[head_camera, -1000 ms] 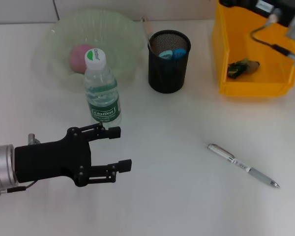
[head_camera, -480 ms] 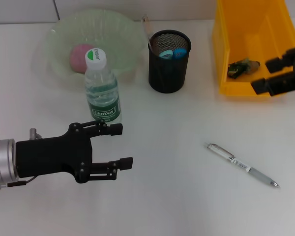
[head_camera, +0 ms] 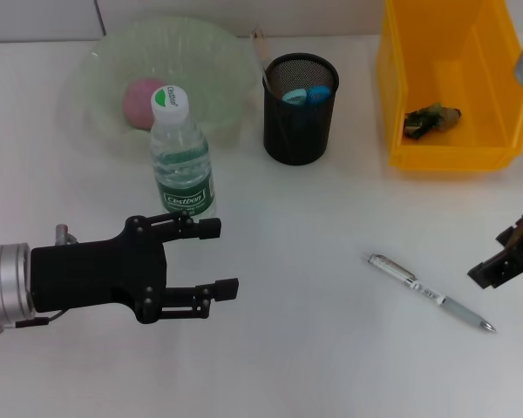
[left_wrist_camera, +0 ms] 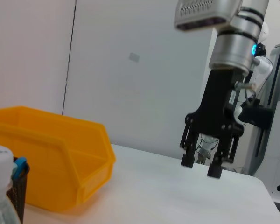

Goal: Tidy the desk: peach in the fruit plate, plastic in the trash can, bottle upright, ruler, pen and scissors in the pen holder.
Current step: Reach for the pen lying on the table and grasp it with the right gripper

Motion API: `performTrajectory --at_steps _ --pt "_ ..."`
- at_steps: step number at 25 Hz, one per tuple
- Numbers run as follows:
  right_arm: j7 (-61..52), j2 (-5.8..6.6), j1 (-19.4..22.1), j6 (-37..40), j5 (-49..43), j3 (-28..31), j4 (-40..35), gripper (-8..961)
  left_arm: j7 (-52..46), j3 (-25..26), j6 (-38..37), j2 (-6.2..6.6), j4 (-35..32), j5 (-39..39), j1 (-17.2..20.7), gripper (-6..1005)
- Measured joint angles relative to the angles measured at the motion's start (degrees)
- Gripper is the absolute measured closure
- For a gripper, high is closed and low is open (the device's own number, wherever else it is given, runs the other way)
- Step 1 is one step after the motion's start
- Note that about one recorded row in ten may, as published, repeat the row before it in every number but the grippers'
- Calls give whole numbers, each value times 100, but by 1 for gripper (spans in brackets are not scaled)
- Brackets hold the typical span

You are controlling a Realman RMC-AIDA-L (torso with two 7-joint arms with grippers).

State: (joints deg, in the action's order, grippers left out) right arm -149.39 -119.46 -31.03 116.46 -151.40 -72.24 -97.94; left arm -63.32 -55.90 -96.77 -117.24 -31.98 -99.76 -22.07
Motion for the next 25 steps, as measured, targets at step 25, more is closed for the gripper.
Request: performTrajectory --at_steps 25 --pt "264 10 65 -1828 -50 -1555 1737 586 22 1 53 -18 0 1 -8 189"
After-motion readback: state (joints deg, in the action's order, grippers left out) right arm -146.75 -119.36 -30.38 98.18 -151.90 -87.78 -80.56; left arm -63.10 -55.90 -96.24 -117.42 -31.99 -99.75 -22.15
